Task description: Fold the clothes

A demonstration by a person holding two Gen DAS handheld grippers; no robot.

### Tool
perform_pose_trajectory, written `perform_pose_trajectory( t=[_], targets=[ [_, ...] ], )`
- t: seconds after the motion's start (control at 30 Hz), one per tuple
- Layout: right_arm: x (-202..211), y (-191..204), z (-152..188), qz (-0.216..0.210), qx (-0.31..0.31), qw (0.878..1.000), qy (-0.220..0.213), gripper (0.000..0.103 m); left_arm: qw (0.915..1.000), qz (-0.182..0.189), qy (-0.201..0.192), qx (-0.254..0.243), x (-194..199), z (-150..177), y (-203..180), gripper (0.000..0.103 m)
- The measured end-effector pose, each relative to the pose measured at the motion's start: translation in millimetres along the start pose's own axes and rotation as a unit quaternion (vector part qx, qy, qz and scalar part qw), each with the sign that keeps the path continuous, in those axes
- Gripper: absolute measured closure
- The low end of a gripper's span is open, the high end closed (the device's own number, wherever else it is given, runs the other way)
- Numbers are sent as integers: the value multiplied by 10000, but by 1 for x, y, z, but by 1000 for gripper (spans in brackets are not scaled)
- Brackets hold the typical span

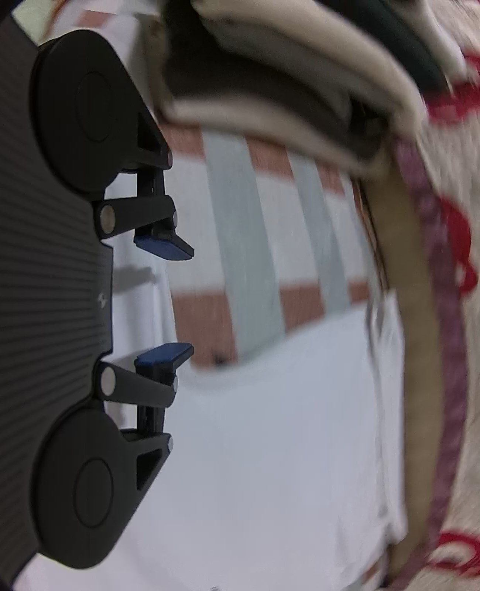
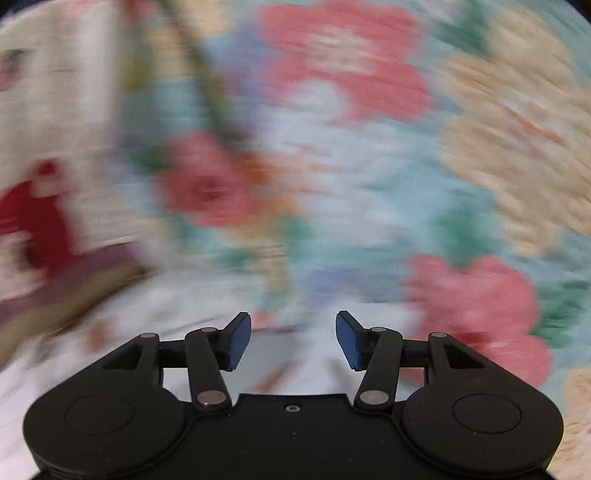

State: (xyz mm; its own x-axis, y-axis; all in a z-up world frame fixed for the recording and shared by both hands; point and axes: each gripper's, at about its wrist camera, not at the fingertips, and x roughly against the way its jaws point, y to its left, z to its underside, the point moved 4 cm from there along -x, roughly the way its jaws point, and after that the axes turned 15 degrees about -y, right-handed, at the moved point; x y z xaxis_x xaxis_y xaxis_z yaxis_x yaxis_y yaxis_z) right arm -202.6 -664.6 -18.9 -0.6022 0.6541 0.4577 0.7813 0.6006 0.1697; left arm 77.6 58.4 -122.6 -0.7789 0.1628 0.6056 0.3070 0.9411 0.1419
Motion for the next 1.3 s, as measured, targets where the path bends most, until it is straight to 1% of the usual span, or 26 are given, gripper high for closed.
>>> perform_pose_trajectory(
  t=[0.07, 0.13, 0.2, 0.23, 0.3, 0.37, 0.43, 0.47, 0.5, 0.53, 0.57, 0.63, 0.67, 0.7, 0.73, 0.8, 0.87, 0.97, 1.0, 1.03, 1.07, 1.1, 1.13, 1.17, 1.23, 1.3],
  targets=[
    [15, 55, -1, -898, 287, 9950, 319, 46, 9991, -161, -50, 377, 16, 1, 27, 53],
    [29, 114, 9, -1728, 561, 9813, 633, 42, 9965, -332, -51, 772, 35, 8, 56, 53],
    [50, 175, 28, -2489, 740, 9610, 951, 41, 9924, -514, -102, 1116, 54, 16, 82, 52],
    [62, 209, 42, -2921, 849, 9455, 1166, 41, 9902, -552, -114, 1281, 62, 21, 93, 52],
    [94, 269, 80, -3672, 1067, 9100, 1602, 41, 9856, -615, -93, 1572, 75, 35, 115, 51],
    [130, 326, 124, -4338, 1321, 8688, 1986, 41, 9817, -752, 36, 1749, 84, 51, 136, 51],
    [170, 374, 172, -4953, 1648, 8213, 2303, 44, 9774, -895, 125, 1913, 94, 65, 155, 51],
    [193, 395, 197, -5268, 1839, 7952, 2373, 47, 9749, -964, 167, 1997, 98, 72, 164, 51],
    [218, 413, 222, -5568, 2079, 7681, 2381, 50, 9708, -981, 163, 2182, 102, 78, 175, 51],
    [243, 428, 245, -5838, 2340, 7407, 2364, 53, 9645, -943, 171, 2459, 105, 86, 186, 51],
    [264, 439, 265, -6019, 2576, 7198, 2310, 59, 9575, -903, 179, 2734, 108, 93, 198, 51],
    [299, 455, 303, -6231, 3068, 6867, 2145, 63, 9436, -699, 233, 3229, 109, 107, 213, 54],
    [310, 459, 319, -6244, 3339, 6769, 2011, 67, 9386, -638, 236, 3382, 107, 113, 218, 54],
    [317, 463, 333, -6219, 3588, 6709, 1852, 68, 9334, -578, 237, 3534, 106, 118, 222, 54],
    [323, 465, 344, -6143, 3821, 6702, 1655, 68, 9283, -558, 192, 3672, 105, 123, 226, 54],
    [331, 468, 359, -5908, 4236, 6759, 1212, 65, 9221, -560, 40, 3829, 98, 126, 235, 52],
    [329, 464, 362, -5699, 4433, 6844, 1015, 63, 9167, -576, -76, 3953, 86, 126, 242, 51],
    [325, 455, 365, -5395, 4665, 6963, 804, 57, 9103, -770, 110, 4065, 59, 130, 253, 51],
    [323, 453, 365, -5275, 4689, 7044, 754, 55, 9064, -899, 220, 4121, 50, 132, 257, 51],
    [321, 451, 364, -5144, 4680, 7150, 718, 54, 9037, -983, 337, 4153, 42, 134, 259, 51],
    [319, 449, 363, -5057, 4622, 7246, 745, 52, 9066, -969, 259, 4100, 39, 131, 260, 49],
    [315, 448, 364, -5017, 4541, 7317, 823, 51, 9093, -955, 182, 4046, 35, 128, 260, 46],
    [310, 447, 367, -4979, 4473, 7370, 939, 50, 9118, -942, 106, 3995, 32, 125, 260, 46],
    [305, 447, 371, -4935, 4411, 7418, 1076, 50, 9088, -957, 63, 4061, 30, 125, 260, 44],
    [296, 447, 377, -4887, 4150, 7582, 1190, 49, 9025, -988, -22, 4192, 24, 124, 261, 33],
    [291, 451, 377, -4907, 3842, 7716, 1278, 49, 8990, -1013, -106, 4260, 22, 122, 259, 28]
  ],
)
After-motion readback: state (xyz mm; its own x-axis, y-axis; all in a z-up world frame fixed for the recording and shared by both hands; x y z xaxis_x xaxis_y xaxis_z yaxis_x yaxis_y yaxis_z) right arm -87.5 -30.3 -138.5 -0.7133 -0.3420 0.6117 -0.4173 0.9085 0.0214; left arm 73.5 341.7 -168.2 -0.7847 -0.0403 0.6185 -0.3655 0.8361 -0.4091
